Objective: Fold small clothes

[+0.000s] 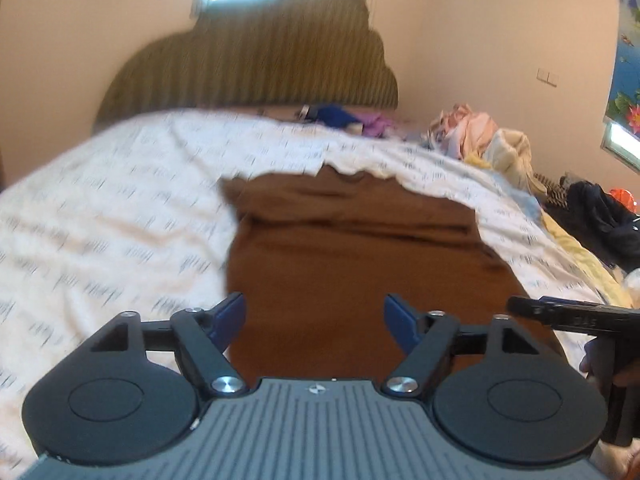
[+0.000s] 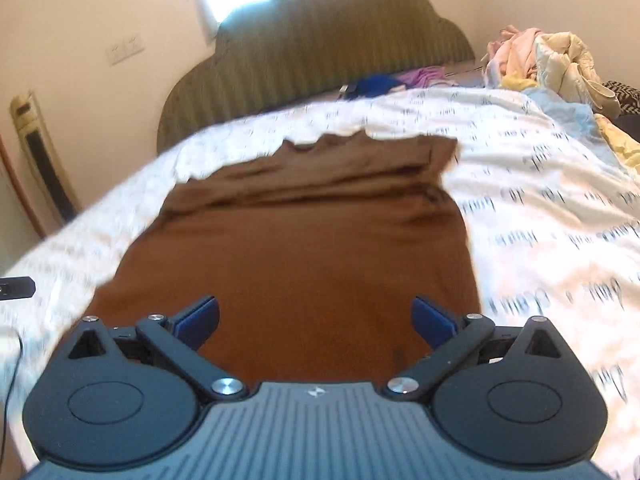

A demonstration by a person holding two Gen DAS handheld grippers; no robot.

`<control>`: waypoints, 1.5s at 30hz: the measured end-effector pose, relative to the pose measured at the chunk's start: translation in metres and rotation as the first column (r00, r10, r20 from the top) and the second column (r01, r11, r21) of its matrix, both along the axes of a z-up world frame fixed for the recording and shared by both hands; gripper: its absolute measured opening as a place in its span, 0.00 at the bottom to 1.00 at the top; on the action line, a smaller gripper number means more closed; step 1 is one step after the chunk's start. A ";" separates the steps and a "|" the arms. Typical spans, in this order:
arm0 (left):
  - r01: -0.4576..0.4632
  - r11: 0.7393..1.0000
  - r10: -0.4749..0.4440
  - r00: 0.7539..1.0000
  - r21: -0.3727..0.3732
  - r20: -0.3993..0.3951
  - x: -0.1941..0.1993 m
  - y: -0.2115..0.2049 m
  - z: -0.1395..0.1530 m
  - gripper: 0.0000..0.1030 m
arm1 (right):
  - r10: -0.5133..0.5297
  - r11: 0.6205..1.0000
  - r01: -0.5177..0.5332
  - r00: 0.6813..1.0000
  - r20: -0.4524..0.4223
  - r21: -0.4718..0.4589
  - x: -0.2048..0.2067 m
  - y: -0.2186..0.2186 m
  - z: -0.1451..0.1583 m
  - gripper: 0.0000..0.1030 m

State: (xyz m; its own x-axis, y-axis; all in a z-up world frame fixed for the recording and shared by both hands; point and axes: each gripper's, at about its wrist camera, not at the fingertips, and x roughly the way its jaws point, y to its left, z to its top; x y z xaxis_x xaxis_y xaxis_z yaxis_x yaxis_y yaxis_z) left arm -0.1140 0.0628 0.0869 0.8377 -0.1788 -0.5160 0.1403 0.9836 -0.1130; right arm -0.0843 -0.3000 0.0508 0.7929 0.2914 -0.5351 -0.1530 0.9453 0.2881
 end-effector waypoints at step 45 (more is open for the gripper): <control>-0.031 0.973 0.063 0.989 0.227 -0.133 0.050 -0.054 -0.091 1.00 | -0.019 0.975 0.004 0.998 -0.067 -0.222 0.013 0.013 -0.048 1.00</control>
State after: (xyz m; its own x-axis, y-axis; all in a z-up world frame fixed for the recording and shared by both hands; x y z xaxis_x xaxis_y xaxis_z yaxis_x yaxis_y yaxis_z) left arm -0.0635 0.0084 -0.0040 0.7600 -0.0080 -0.6498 0.0920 0.9912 0.0955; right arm -0.0716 -0.2867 0.0027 0.7550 0.1507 -0.6382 -0.1294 0.9883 0.0803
